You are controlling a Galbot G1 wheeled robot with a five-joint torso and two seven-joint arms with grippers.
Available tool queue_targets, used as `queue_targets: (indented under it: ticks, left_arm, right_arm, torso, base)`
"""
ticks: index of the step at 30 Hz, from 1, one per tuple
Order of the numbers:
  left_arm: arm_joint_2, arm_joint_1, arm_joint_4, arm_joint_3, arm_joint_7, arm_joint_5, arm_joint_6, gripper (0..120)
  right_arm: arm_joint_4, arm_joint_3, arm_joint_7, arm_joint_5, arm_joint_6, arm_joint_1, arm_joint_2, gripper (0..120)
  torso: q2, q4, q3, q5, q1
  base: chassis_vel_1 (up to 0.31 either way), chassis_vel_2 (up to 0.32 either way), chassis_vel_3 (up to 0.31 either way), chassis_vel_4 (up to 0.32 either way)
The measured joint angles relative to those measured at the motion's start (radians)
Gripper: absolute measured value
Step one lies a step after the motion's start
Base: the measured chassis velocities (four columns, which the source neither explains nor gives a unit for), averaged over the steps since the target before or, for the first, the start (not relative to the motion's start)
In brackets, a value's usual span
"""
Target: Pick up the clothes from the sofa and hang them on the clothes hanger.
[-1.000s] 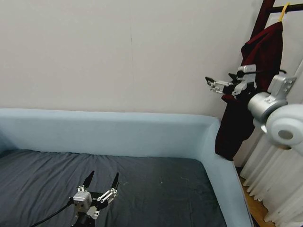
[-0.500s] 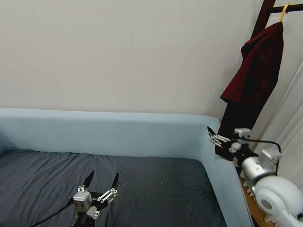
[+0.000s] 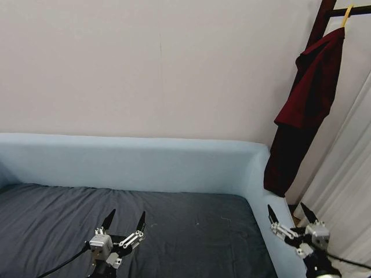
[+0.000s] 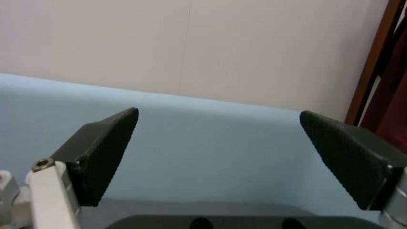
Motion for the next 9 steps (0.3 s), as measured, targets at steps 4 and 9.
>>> queue_targets:
  ticks: [4, 9]
  left_arm:
    - [0.000, 0.000, 0.000, 0.000, 0.000, 0.000, 0.000, 100]
    - [0.000, 0.000, 0.000, 0.000, 0.000, 0.000, 0.000, 100]
  right_arm:
    - [-0.032, 0.004, -0.012, -0.037, 0.039, -0.012, 0.031, 100]
    - [-0.042, 0.011, -0.021, -0.051, 0.073, -0.031, 0.052, 100]
  torso:
    - [0.000, 0.0004, 0.000, 0.0002, 0.000]
    - [0.000, 0.0000, 0.000, 0.0002, 0.000]
  base:
    - [0.000, 0.000, 0.000, 0.000]
    - [0.000, 0.000, 0.000, 0.000]
